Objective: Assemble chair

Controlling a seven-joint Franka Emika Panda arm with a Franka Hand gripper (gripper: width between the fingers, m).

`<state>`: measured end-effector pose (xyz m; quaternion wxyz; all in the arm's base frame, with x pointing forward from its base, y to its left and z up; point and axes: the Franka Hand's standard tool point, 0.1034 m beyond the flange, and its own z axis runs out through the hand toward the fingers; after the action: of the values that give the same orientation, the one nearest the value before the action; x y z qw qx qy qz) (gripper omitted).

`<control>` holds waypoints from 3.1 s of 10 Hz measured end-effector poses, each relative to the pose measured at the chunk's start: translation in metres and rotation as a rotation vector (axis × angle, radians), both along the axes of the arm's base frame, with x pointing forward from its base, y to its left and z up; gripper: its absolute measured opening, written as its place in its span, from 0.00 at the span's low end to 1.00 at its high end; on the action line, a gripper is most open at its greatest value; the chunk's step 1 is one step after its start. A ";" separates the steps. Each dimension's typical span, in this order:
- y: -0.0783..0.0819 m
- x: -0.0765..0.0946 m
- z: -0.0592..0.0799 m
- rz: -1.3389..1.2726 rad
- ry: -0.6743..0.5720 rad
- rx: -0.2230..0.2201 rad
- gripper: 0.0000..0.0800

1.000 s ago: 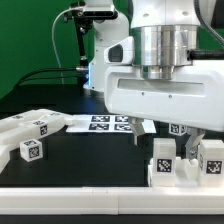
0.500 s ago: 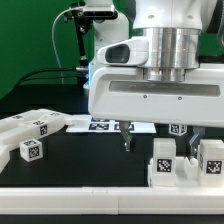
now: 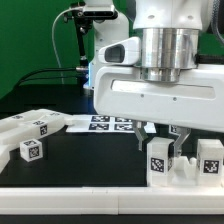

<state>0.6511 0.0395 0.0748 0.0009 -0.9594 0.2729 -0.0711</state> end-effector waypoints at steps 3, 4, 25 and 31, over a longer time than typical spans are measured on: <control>-0.003 0.002 -0.001 -0.541 -0.013 0.089 0.36; -0.002 0.000 -0.001 -0.771 -0.007 0.139 0.36; 0.013 0.002 0.004 0.106 -0.008 -0.011 0.59; 0.006 0.002 0.004 -0.455 0.002 0.061 0.36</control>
Offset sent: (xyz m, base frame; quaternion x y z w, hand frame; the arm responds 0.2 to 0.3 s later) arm 0.0048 0.0156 -0.0044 0.0619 -0.0464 0.5788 0.8118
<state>0.6530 0.0454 0.0789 0.0135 -0.8727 0.4844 -0.0604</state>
